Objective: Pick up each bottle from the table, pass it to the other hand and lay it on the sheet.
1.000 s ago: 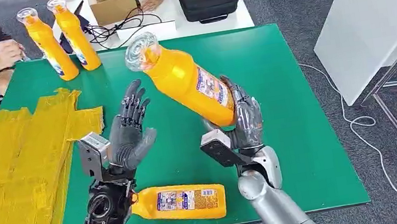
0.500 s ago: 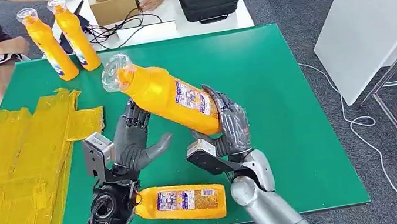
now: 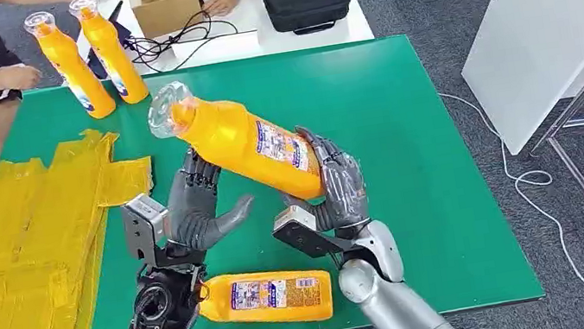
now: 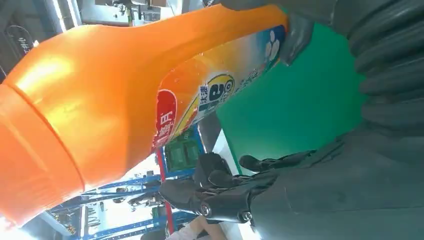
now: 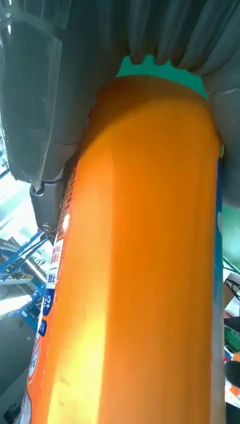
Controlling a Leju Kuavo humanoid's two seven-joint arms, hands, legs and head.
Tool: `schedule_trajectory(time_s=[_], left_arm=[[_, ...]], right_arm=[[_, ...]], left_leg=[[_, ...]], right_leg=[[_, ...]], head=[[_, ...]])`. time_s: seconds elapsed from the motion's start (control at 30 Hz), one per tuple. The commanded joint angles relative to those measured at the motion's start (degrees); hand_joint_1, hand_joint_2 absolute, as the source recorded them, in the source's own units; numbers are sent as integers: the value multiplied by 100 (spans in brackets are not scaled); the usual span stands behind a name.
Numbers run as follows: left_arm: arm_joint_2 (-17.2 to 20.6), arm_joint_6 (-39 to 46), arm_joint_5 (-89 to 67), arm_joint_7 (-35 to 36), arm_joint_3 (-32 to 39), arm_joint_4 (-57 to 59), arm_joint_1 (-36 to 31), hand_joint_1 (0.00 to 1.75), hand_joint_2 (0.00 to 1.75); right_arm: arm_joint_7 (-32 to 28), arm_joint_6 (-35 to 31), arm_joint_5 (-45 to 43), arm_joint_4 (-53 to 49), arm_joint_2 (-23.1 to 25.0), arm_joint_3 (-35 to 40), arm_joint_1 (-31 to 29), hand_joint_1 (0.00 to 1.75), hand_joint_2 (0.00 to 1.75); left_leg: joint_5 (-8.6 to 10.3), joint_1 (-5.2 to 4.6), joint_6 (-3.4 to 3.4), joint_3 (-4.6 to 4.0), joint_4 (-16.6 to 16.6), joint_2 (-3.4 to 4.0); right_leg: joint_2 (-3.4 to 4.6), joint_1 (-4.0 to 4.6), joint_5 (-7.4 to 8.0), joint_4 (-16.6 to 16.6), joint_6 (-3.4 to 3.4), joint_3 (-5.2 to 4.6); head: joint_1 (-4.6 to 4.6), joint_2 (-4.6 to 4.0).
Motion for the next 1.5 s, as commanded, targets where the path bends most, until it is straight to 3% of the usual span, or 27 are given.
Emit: schedule_trajectory(time_s=[0.03, 0.43, 0.47, 0.77, 0.93, 0.97, 1.1, 1.13, 1.2, 1.33, 1.43, 1.47, 1.5], left_arm=[[63, 14, -3, 37, -124, 345, -214, 0, 175], [63, 14, -3, 37, -124, 345, -214, 0, 175], [63, 14, -3, 37, -124, 345, -214, 0, 175], [63, 14, -3, 37, -124, 345, -214, 0, 175], [63, 14, -3, 37, -124, 345, -214, 0, 175], [63, 14, -3, 37, -124, 345, -214, 0, 175], [63, 14, -3, 37, -124, 345, -214, 0, 175], [58, 37, 1128, 99, 353, 930, -618, 0, 175], [178, -272, 1327, -173, 650, 1706, -1113, 0, 175], [124, -339, 1254, -199, 751, 1593, -975, 0, 175], [88, -342, 1237, -195, 748, 1533, -910, 0, 175], [88, -342, 1237, -195, 748, 1533, -910, 0, 175], [88, -342, 1237, -195, 748, 1533, -910, 0, 175]], right_arm=[[25, 12, -15, 307, -128, 120, -264, 175, 175], [25, 12, -15, 307, -128, 120, -264, 175, 175], [25, 12, -15, 307, -128, 120, -264, 175, 175], [25, 12, -15, 307, -128, 120, -264, 175, 175], [25, 12, -15, 307, -128, 120, -264, 175, 175], [25, 12, -15, 307, -128, 120, -264, 175, 175], [25, 12, -15, 307, -128, 120, -264, 175, 175], [-649, 2172, -114, 956, -153, 1397, -621, 175, 175], [-749, 1861, -244, 2061, 423, 1824, -784, 175, 175], [-811, 1781, -523, 2167, 348, 2007, -891, 175, 175], [-790, 1806, -578, 2130, 278, 2031, -909, 175, 175], [-790, 1806, -578, 2130, 278, 2031, -909, 175, 175], [-790, 1806, -578, 2130, 278, 2031, -909, 175, 175]], left_leg=[[-6, 0, -3, 23, -6, -5], [-6, 1, -4, 23, -5, -4], [-21, 3, -8, 62, -6, -5], [-2, 0, -2, 14, -5, -3], [-6, 0, -3, 23, -5, -4], [-22, 2, -7, 63, -6, -5], [-6, 0, -3, 23, -5, -4], [-13, 1, -5, 41, -5, -4], [-14, 1, -9, 47, -5, 18], [-6, 11, -12, 33, -10, 34], [5, 12, -12, 23, -6, -19], [-8, 15, -16, 59, -9, -27], [0, 10, -16, 32, -7, -9]], right_leg=[[-10, 0, -8, -6, 2, 25], [-10, 2, -7, -6, 2, 26], [-17, 4, -22, -10, 3, 68], [-7, 0, -4, -5, 2, 15], [-10, 1, -7, -6, 2, 26], [-17, 4, -23, -10, 3, 68], [-10, 1, -7, -6, 2, 25], [-13, 2, -15, -7, 2, 45], [9, 2, -9, -4, 0, 42], [27, 14, 2, -6, -9, 26], [-20, 14, -6, -6, -4, 25], [-34, 17, -21, -11, -1, 66], [-12, 14, -10, -3, -1, 34]], head=[[0, 0], [0, 0], [0, 0], [0, 0], [0, 0], [0, 0], [0, 0], [0, 0], [0, 0], [-7, 0], [9, 0], [-4, 0], [0, 0]])
